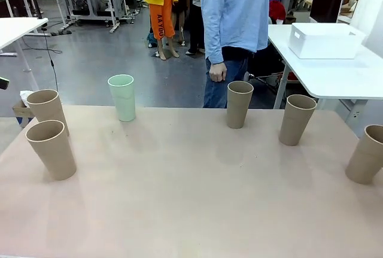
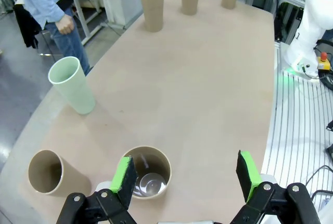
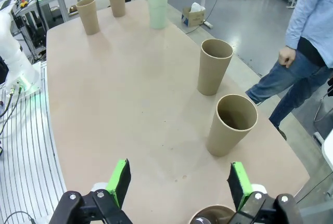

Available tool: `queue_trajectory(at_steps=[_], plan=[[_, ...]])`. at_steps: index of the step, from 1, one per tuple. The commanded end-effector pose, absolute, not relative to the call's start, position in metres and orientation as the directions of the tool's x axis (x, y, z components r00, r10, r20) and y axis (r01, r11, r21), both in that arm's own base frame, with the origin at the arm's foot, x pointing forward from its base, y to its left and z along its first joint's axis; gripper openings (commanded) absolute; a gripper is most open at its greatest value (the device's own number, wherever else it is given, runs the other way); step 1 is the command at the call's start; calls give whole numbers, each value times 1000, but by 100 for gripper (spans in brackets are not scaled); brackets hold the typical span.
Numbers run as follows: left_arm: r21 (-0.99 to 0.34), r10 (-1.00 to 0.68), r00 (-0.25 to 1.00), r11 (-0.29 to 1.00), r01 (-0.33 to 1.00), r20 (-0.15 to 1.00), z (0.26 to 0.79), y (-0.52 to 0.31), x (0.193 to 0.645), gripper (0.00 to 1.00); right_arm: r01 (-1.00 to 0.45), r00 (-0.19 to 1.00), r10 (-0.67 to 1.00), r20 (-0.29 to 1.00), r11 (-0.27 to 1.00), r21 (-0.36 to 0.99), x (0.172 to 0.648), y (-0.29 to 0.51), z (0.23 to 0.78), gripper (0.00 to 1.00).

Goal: Stack the cups and store them in the basket.
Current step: Pick up two Reusable plastic cups , one in each hand.

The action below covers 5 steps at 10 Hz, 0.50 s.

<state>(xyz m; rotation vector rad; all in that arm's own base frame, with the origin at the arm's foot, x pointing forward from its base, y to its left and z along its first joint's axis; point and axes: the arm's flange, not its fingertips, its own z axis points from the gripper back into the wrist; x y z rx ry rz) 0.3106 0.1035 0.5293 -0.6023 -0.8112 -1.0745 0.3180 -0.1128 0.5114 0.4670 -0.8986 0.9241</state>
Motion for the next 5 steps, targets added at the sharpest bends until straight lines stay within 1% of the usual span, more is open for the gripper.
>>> queue_trajectory(at_steps=[1, 5], plan=[[-39, -533, 239, 358, 933, 812, 529, 104, 309, 100, -844, 272, 474, 837, 536, -29, 319, -114, 512, 100], [-39, -533, 239, 358, 933, 812, 529, 104, 309, 100, -844, 272, 474, 837, 536, -29, 319, -114, 512, 100]])
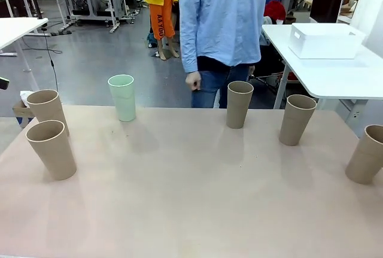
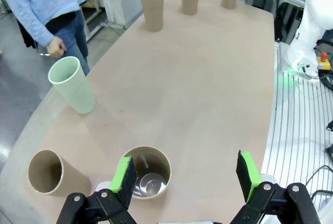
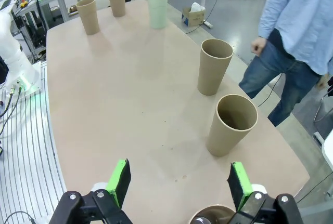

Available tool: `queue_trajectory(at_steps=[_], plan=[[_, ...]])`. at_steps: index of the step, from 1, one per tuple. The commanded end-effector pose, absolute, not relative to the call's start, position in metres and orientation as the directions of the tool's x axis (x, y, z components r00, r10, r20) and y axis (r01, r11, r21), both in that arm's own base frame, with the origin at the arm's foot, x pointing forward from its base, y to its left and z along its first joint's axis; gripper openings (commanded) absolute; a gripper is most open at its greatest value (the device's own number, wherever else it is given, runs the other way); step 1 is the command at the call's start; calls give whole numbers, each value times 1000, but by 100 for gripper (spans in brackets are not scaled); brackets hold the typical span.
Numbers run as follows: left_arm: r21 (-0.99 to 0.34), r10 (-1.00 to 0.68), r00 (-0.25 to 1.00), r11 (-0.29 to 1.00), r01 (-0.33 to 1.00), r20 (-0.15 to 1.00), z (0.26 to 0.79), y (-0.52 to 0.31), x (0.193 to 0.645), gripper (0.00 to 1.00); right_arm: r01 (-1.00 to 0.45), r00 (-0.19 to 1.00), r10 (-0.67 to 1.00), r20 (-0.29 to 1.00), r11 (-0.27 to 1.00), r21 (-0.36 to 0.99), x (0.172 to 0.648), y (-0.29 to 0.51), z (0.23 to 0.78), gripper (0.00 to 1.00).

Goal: Stack the cups and store them in the basket.
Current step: Pick up two Reusable plastic cups , one in each hand.

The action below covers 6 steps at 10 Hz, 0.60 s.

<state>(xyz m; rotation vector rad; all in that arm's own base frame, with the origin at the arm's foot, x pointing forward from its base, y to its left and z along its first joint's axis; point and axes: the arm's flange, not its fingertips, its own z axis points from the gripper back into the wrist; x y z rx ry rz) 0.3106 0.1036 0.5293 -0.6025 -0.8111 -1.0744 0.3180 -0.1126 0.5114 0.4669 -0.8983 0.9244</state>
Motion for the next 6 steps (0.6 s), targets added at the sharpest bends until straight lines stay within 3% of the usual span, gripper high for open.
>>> queue_trajectory(at_steps=[1, 6], plan=[[-39, -533, 239, 358, 933, 812, 529, 104, 309, 100, -844, 272, 474, 837, 536, -29, 319, -114, 512, 100], [-39, -533, 239, 358, 933, 812, 529, 104, 309, 100, -844, 272, 474, 837, 536, -29, 319, -114, 512, 100]])
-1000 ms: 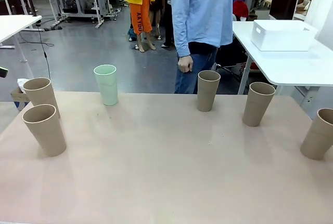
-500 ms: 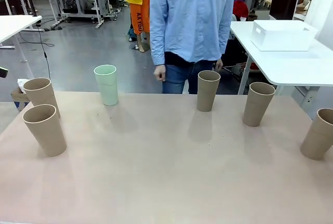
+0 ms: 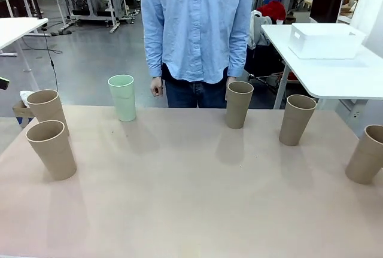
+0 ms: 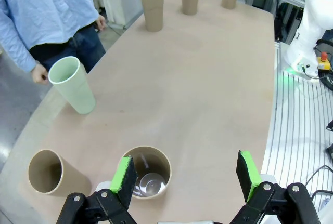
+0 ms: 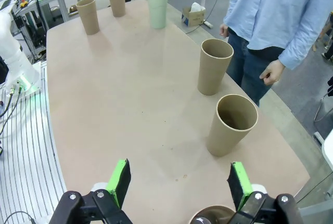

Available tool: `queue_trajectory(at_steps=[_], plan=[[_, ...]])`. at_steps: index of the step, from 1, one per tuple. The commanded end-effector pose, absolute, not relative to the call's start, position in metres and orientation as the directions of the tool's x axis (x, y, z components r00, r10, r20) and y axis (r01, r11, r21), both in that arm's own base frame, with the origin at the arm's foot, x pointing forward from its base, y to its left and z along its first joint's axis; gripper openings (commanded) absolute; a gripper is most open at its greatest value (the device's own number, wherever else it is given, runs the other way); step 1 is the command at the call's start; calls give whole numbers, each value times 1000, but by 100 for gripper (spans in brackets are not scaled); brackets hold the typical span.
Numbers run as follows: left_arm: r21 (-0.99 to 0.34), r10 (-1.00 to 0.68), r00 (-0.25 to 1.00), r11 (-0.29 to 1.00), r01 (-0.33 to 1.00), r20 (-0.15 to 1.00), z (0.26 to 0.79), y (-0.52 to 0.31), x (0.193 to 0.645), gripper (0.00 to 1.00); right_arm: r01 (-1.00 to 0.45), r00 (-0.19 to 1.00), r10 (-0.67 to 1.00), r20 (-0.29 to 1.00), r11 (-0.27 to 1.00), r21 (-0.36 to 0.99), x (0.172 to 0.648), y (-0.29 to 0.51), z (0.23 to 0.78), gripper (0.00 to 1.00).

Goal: Stack the cups and store them in the basket.
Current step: Pick up two Reusable plastic cups , one in each hand.

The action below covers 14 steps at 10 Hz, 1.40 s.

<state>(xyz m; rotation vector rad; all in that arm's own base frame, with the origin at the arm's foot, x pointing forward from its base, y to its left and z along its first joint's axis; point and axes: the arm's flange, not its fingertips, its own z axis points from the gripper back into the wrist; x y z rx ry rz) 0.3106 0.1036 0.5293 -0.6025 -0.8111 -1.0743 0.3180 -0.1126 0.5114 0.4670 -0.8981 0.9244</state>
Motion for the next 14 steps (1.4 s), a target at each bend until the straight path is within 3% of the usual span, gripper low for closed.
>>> queue_trajectory(at_steps=[1, 14], plan=[[-39, -533, 239, 358, 933, 812, 529, 104, 309, 100, -844, 272, 474, 837, 536, -29, 319, -114, 512, 100], [-39, -533, 239, 358, 933, 812, 529, 104, 309, 100, -844, 272, 474, 837, 536, -29, 319, -114, 512, 100]])
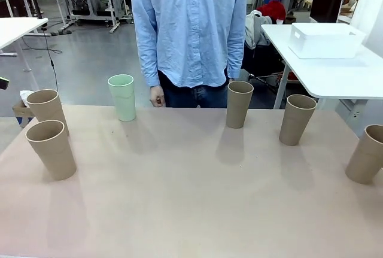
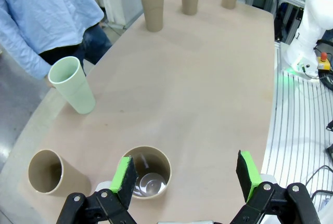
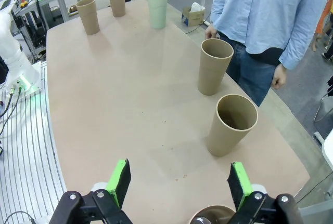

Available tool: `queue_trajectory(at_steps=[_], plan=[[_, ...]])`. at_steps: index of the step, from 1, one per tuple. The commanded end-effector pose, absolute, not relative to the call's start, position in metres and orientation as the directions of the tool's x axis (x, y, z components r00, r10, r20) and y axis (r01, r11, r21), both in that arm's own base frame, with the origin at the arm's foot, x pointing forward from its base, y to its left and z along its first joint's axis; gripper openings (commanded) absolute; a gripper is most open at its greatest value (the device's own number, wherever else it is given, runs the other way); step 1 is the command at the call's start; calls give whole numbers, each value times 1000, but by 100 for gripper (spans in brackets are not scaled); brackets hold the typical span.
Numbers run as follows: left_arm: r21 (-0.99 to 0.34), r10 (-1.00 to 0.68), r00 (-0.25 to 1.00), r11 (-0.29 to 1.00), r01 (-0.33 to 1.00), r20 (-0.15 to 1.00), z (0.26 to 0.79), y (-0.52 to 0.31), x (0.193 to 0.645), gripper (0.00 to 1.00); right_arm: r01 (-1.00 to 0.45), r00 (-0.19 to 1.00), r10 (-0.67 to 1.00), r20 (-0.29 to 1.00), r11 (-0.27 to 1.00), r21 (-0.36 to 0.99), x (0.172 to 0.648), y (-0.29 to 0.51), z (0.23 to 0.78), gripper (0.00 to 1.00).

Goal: Stack the cups and store them in the basket.
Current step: Pick up two Reusable plastic cups , one in each hand.

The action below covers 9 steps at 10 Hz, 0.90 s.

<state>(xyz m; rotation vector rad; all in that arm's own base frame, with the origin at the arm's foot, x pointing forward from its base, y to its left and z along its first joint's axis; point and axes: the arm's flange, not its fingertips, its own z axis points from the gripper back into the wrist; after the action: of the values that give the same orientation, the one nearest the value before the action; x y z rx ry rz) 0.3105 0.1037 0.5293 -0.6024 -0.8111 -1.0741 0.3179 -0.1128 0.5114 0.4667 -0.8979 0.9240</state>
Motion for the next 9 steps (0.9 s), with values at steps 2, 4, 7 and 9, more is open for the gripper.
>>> queue_trajectory(at_steps=[2, 4, 7, 9], plan=[[-39, -533, 239, 358, 933, 812, 529, 104, 309, 100, -844, 272, 474, 837, 536, -29, 319, -114, 512, 100], [-39, -533, 239, 358, 933, 812, 529, 104, 309, 100, -844, 272, 474, 837, 536, -29, 319, -114, 512, 100], [-44, -522, 247, 370, 928, 816, 529, 104, 311, 100, -839, 292, 482, 826, 543, -20, 318, -113, 511, 100], [-60, -487, 232, 343, 937, 842, 540, 134, 351, 100, -873, 281, 462, 841, 487, 24, 346, -149, 529, 100]])
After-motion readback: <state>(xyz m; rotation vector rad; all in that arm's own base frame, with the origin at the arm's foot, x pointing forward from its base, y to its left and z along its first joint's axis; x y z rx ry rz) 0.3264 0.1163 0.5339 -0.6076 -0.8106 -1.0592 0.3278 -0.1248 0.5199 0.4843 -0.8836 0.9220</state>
